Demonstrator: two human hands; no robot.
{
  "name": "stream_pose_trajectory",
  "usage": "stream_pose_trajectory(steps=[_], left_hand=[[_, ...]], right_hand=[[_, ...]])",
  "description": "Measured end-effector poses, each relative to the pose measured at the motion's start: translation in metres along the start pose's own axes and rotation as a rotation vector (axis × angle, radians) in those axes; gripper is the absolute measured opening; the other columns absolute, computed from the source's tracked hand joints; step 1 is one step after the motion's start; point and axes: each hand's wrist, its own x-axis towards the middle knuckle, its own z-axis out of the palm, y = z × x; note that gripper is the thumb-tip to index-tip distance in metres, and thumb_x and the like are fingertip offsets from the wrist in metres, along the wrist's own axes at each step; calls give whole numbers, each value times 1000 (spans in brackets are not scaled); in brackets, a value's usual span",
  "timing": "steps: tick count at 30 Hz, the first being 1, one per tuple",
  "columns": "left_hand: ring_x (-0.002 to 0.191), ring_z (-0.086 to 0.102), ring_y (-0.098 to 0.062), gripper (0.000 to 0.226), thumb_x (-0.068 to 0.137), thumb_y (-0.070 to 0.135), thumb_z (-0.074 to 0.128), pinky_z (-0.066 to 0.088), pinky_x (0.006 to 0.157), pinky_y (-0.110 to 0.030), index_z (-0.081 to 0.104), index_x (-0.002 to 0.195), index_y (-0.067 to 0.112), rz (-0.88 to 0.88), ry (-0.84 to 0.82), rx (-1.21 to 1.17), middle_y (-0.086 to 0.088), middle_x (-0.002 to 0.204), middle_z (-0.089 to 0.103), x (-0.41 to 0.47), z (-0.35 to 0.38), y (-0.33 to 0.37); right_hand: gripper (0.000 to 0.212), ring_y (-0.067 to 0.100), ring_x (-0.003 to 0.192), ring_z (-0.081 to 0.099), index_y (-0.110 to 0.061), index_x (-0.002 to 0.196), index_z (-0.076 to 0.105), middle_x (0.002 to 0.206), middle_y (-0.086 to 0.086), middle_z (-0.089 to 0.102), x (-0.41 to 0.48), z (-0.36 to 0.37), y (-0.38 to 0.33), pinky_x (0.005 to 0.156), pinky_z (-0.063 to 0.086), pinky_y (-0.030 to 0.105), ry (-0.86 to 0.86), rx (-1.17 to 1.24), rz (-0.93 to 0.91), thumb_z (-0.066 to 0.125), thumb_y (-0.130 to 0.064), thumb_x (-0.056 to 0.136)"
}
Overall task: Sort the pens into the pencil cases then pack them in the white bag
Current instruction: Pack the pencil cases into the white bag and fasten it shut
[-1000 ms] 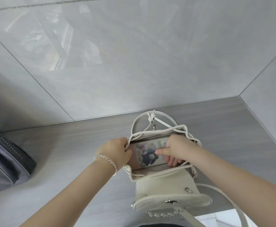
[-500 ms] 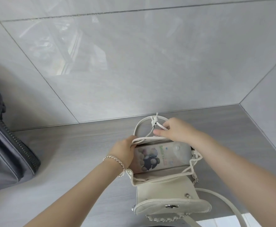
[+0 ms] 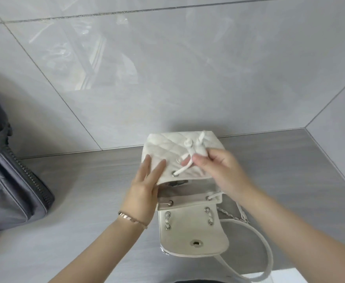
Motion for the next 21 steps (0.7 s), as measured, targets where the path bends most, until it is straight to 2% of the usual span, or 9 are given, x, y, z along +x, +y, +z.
stream_pose_trajectory(steps=[2,4,6,8,11,13,15,19,21], left_hand=[[128,46,-39,70,84,4,55,46,88,-30,27,134,45,25,-122,62,-15,149,26,-13,14,-21],[114,59,-38,74,81,31,63,56,76,-33,15,131,57,38,-274,163,-13,149,24,-25,24,-36],[107,63,-30,63,80,58,48,59,61,-29,16,135,55,122,-320,307,-7,148,29,-31,21,-46],[98,66,-30,53,83,71,28,59,52,-29,35,130,48,218,-306,388,-1,136,36,-24,12,-54],[99,58,-35,51,78,73,34,58,73,-46,54,116,45,284,-433,369,-4,122,51,6,-7,-51],[120,43,-35,52,73,64,53,43,100,-50,60,117,37,288,-573,435,-6,129,50,29,-15,-36],[139,17,-25,65,71,55,66,19,116,-39,47,130,35,342,-735,573,2,146,31,49,-14,-19],[145,-10,-19,108,61,50,77,1,118,-40,10,146,39,474,-946,764,6,157,-5,76,3,6],[144,-17,-18,123,55,49,81,-5,117,-40,-2,146,38,560,-1004,849,6,157,-15,85,13,13]], right_hand=[[15,-7,71,63,9,76,65,70,-5,71,-7,6,24,65,44,5,3,-16,96,64,-4,83],[25,0,65,58,-4,58,53,65,10,61,-14,12,49,63,43,12,1,-29,164,68,-2,79],[43,8,62,49,-20,50,40,61,3,49,-19,13,66,60,39,18,55,-29,202,69,-3,77],[44,12,62,43,-20,54,36,62,-2,46,-22,15,73,57,36,20,124,3,213,68,-4,78],[42,7,58,42,-17,56,36,55,-12,44,-26,22,75,57,38,14,191,53,162,69,-5,79],[41,5,56,44,-17,57,37,52,-13,46,-26,28,76,58,39,12,236,90,143,73,-8,76],[36,4,54,48,-16,60,41,52,-12,51,-27,31,73,58,40,13,265,97,136,73,-9,76],[9,6,50,54,-19,86,56,46,-9,55,-35,31,69,57,41,12,169,128,117,58,-10,88],[17,3,51,49,-21,74,63,47,-9,54,-42,31,72,58,38,14,150,67,117,56,-22,89]])
